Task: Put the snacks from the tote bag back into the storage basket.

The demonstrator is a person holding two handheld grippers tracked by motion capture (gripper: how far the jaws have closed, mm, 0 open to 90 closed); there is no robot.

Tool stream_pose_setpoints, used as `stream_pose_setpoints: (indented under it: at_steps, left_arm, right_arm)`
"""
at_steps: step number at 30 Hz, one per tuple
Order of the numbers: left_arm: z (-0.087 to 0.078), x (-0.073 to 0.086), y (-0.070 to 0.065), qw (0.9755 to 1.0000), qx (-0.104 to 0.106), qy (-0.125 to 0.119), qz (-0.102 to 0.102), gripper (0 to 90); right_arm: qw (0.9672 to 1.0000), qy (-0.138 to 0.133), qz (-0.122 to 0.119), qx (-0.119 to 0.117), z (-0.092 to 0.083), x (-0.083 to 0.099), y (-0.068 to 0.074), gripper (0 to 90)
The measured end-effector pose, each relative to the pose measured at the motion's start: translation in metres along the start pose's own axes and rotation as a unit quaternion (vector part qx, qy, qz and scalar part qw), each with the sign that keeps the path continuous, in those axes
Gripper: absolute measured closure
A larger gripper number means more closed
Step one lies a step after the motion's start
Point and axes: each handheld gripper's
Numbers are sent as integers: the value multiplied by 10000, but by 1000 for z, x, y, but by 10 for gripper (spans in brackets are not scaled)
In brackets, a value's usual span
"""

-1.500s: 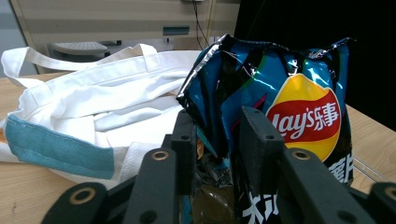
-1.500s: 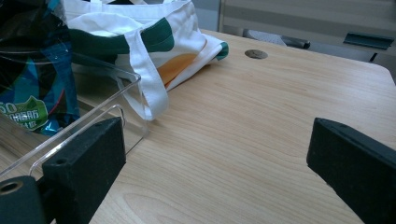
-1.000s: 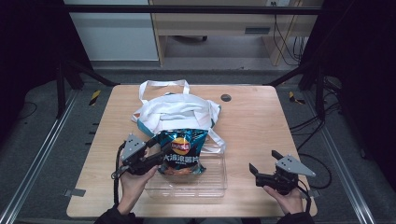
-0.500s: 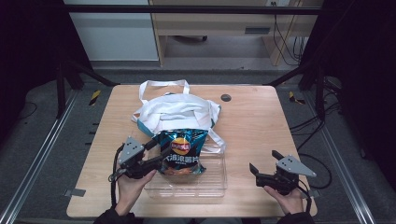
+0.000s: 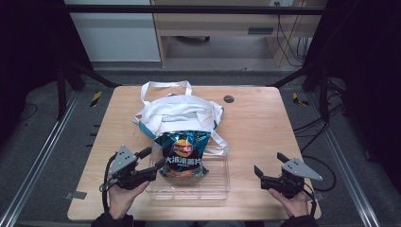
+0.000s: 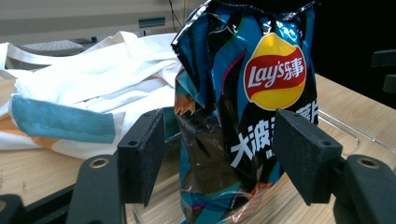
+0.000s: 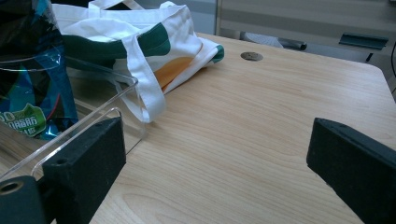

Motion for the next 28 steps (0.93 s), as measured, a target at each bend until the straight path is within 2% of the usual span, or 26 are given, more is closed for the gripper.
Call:
stream_pose_setpoints:
  at_steps: [5, 10, 18, 22, 26, 28]
  left_arm:
    - [-7, 8, 3, 10000, -33, 34, 36, 335]
    - [-16, 19, 13, 9998, -205, 72, 5, 335]
    - [-21, 32, 32, 9984, -503, 238, -91, 345]
    - [-24, 40, 43, 9975, -620, 251, -233, 366]
    - [-25, 48, 53, 9955, -826, 345, -300, 424]
    - [-25, 50, 58, 9951, -837, 311, -426, 456]
  right_arm:
    - [10000, -9, 7, 18, -1, 0, -1, 48]
    - [10000, 1, 1, 25, -1, 0, -1, 48]
    - [10000, -23, 40, 55, -3, 1, -2, 48]
    - [10000, -30, 68, 59, -3, 1, -2, 48]
    - [9999, -1, 69, 95, -3, 1, -2, 50]
    - [9999, 20, 72, 110, -3, 1, -3, 51]
Point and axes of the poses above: each handheld gripper's, and its own axes: z roughly forward along the jaws, x roughly out of its underside, y roughly to its left, and after that the axes turned 8 degrees about y, right-handed
